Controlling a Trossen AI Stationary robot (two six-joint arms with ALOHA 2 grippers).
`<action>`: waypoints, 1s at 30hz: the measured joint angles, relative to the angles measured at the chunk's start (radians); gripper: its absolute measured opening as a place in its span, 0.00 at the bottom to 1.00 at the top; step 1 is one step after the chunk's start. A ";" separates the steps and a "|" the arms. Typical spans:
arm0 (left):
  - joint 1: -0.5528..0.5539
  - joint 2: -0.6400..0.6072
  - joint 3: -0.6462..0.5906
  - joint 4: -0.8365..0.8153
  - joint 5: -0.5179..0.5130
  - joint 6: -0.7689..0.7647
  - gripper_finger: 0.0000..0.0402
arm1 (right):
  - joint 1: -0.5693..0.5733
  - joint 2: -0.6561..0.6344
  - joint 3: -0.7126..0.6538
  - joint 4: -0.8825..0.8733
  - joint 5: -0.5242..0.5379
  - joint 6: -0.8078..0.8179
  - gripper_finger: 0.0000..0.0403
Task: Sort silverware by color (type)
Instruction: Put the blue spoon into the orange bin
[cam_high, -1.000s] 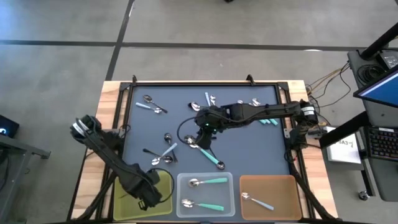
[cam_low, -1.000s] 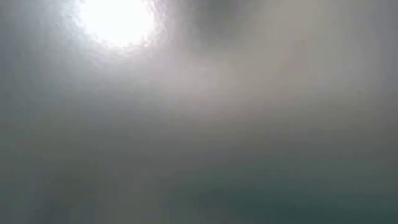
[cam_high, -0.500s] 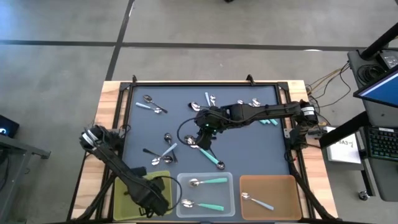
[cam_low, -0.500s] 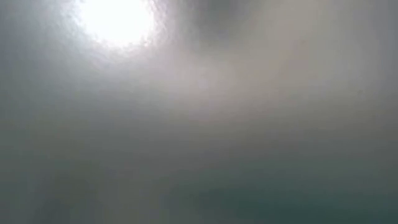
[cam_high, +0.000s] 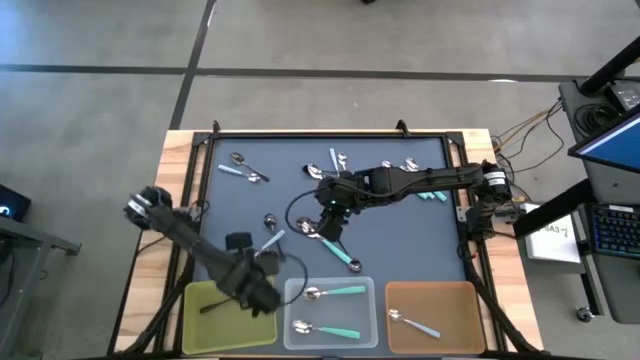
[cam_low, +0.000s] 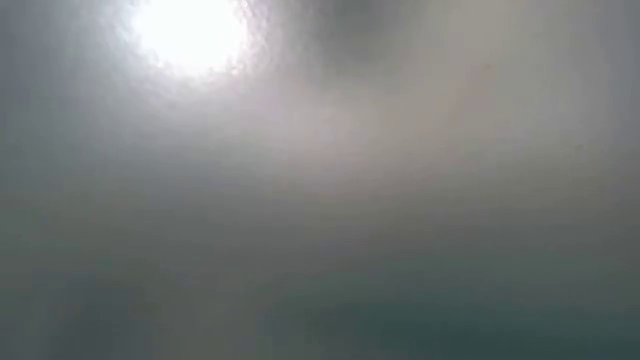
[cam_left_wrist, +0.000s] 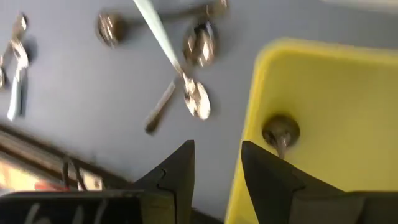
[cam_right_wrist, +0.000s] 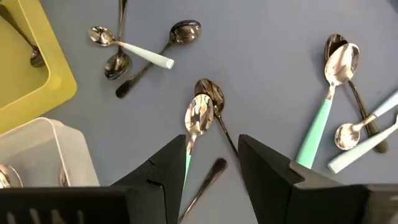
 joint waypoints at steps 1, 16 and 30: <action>0.026 -0.016 -0.012 0.010 -0.010 0.026 0.29 | 0.000 0.000 0.000 0.001 0.000 0.000 0.34; 0.384 -0.331 -0.509 0.614 0.079 0.224 0.28 | 0.000 0.000 -0.002 -0.136 0.039 0.000 0.34; 0.398 -0.399 -0.819 0.935 0.129 0.069 0.28 | 0.000 0.000 -0.013 -0.176 0.054 0.001 0.34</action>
